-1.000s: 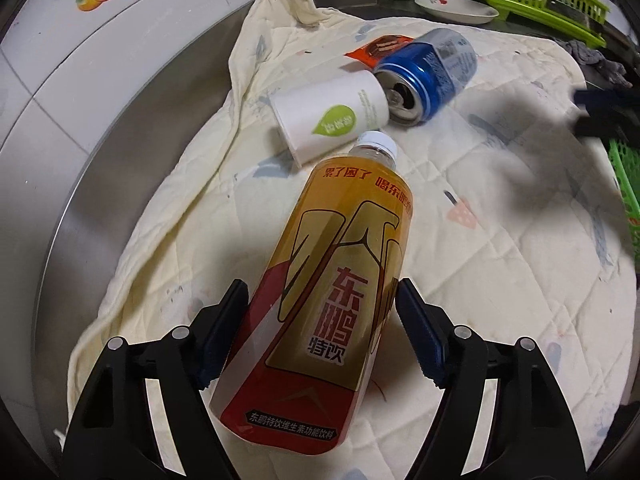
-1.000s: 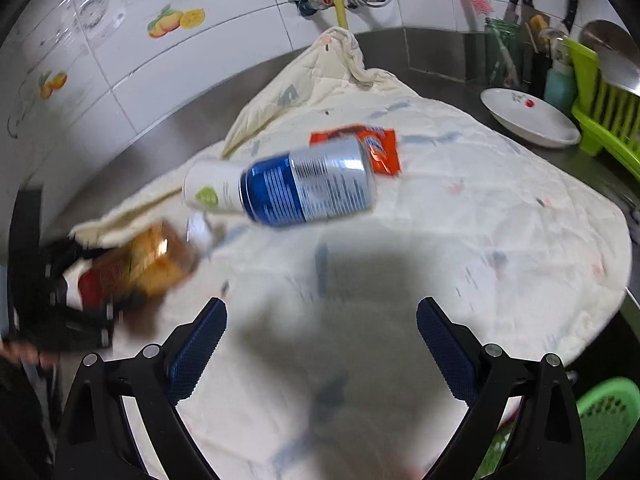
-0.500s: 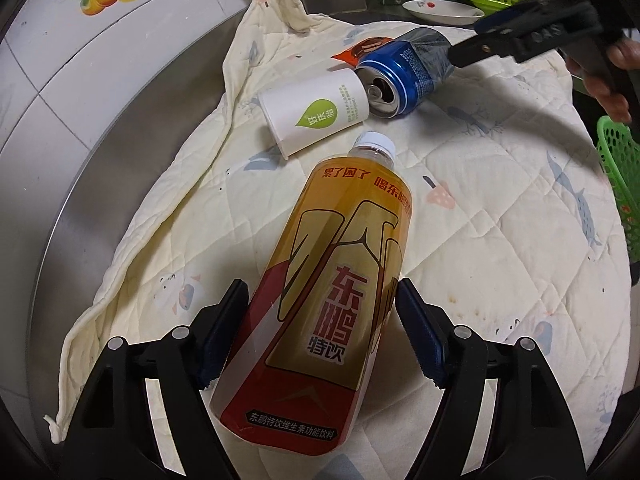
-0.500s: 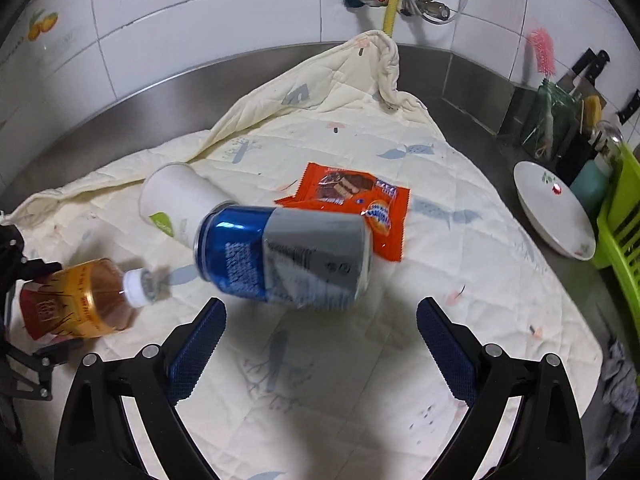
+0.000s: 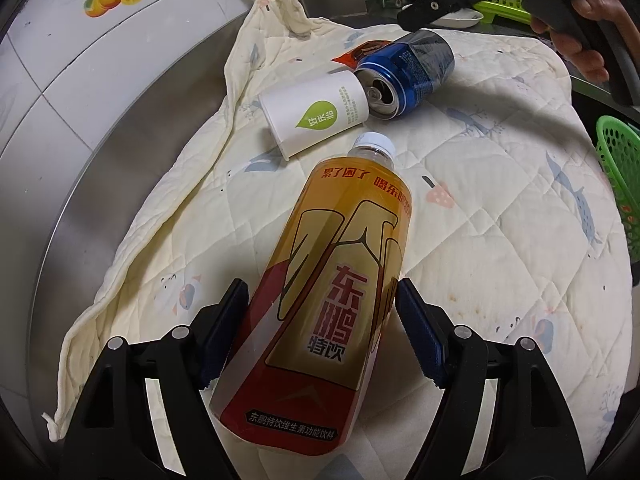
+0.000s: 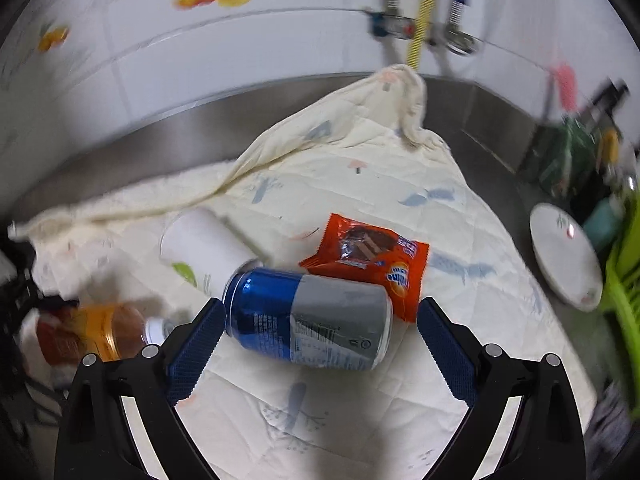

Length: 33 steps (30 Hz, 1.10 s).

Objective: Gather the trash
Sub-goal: 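Grasp the blue can with the right gripper while the left holds the bottle, then carry the blue can into the green basket and open the right gripper while the left carries the bottle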

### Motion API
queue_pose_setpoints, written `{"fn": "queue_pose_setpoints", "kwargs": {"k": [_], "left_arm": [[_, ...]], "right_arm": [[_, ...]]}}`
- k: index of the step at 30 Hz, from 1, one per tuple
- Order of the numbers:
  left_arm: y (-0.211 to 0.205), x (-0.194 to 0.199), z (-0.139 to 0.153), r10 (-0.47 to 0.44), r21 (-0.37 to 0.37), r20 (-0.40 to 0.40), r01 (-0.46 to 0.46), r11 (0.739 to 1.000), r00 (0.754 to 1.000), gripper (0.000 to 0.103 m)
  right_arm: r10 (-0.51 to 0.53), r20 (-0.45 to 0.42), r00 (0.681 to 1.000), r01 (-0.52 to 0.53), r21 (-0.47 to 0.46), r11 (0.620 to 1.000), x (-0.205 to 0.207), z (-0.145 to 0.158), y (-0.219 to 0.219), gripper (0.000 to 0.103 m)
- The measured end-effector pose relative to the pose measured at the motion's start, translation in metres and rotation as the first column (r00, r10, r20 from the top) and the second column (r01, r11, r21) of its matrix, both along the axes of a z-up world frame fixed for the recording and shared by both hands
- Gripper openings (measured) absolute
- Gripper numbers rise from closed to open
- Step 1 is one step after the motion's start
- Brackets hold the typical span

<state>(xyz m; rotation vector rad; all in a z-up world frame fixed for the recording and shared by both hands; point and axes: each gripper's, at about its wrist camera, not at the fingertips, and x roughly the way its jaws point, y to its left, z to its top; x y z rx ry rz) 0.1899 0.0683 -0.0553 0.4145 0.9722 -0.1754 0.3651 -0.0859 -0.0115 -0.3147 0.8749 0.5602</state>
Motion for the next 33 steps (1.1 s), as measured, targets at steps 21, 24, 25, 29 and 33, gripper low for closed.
{"fn": "queue_pose_setpoints", "kwargs": {"k": [21,24,25,29,33], "left_arm": [[0.004,0.001,-0.001,-0.003,-0.022,0.015,0.003,1.0,1.0,0.074],[0.004,0.0,-0.002,-0.005,-0.023,0.019,0.006,1.0,1.0,0.075],[0.004,0.0,-0.002,-0.005,-0.024,0.02,0.006,1.0,1.0,0.075],[0.005,0.0,-0.002,-0.006,-0.033,0.02,0.006,0.999,1.0,0.075],[0.007,0.001,-0.001,-0.004,-0.048,0.01,0.004,0.999,1.0,0.075]], "right_arm": [[0.459,-0.099,0.883,-0.453,-0.437,0.777,0.01,-0.051,0.062,0.093],[0.468,-0.133,0.874,-0.471,-0.473,0.745,0.011,-0.066,0.064,0.093],[0.464,-0.143,0.874,-0.472,-0.478,0.741,0.01,-0.069,0.065,0.093],[0.458,-0.122,0.88,-0.459,-0.463,0.758,0.004,-0.075,0.061,0.092],[0.4,-0.105,0.911,-0.407,-0.391,0.825,0.003,-0.067,0.056,0.086]]}}
